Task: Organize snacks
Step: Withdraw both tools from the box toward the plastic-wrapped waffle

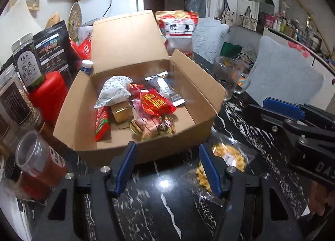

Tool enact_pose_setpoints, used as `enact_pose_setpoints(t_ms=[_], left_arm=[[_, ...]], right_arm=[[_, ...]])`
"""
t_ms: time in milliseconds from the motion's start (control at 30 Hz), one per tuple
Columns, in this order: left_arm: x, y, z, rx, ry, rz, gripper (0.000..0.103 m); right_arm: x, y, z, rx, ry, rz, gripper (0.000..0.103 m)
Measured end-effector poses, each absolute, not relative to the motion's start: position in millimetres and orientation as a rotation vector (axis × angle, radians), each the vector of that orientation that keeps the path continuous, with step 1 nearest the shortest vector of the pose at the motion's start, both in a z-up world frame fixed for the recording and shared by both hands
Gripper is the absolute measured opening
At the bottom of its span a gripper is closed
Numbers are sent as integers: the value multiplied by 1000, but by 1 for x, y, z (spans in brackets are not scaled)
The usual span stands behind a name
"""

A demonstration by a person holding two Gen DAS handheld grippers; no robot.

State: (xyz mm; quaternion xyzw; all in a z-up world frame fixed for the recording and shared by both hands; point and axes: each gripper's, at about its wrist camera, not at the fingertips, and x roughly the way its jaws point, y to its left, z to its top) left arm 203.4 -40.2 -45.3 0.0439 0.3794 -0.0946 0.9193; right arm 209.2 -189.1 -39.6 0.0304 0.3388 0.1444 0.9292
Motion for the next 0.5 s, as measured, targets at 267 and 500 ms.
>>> enact_pose_setpoints(t_ms=[267,500], left_arm=[[182,-66,-66,134,797,-259,61],[171,-83,-87,97,847,-311,61]], right_arm=[[196,-207,-62,38,733,246,52],[197,-222,-80,30,772,230,52]])
